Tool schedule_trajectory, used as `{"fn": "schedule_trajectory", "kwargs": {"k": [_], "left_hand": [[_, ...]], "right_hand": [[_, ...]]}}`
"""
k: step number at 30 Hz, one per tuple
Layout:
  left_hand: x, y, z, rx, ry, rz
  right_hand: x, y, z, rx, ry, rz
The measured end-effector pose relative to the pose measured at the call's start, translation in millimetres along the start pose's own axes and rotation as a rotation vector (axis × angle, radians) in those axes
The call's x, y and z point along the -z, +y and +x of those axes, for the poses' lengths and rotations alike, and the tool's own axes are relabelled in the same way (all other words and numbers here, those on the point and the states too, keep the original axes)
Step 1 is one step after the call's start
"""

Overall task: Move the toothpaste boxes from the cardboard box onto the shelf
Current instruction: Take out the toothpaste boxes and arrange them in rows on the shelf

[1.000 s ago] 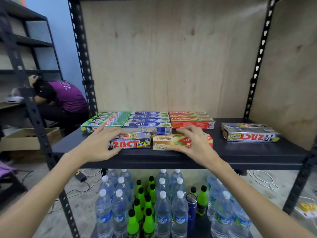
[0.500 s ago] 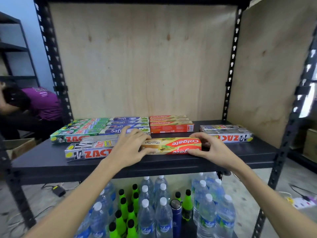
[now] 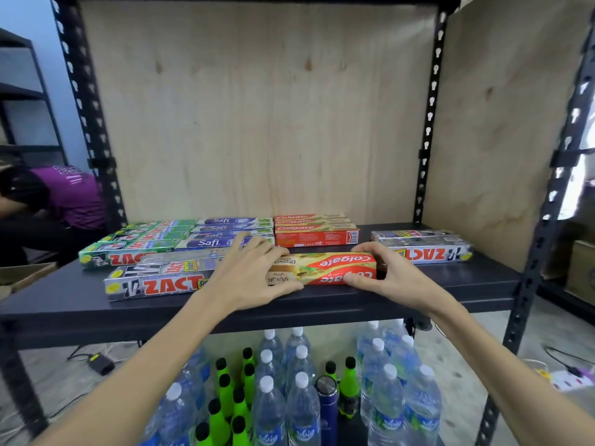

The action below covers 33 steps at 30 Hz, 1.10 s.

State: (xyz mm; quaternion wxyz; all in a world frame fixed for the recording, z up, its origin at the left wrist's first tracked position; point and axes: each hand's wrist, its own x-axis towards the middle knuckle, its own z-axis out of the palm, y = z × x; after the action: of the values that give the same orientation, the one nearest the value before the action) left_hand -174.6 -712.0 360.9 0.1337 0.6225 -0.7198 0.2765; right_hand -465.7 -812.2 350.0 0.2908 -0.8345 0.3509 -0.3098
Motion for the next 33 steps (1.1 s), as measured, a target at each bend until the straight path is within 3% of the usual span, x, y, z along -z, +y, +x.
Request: {"fn": "schedule_trajectory", "kwargs": {"k": [8,17,28,33], "left_hand": [[-15.2,14.0,16.2,0.061,-0.058,-0.365],[-23.0,9.1,16.5,0.084,-0.044,-0.477],[-11.7,6.4,7.6,0.228,-0.035,-0.701],[-1.6,14.6,17.0,0.293,0.01,-0.949]], "right_hand": [[-12.7,-0.6,4.2,0.03,0.083,-0.104],[-14.8,0.9,3.1,0.046,0.132,-0.078],[2.7,-3.8,-6.3,0.013,-0.036,0.176],[8.7,-1.1,-5.6,-0.021,-0.051,0.15]]}}
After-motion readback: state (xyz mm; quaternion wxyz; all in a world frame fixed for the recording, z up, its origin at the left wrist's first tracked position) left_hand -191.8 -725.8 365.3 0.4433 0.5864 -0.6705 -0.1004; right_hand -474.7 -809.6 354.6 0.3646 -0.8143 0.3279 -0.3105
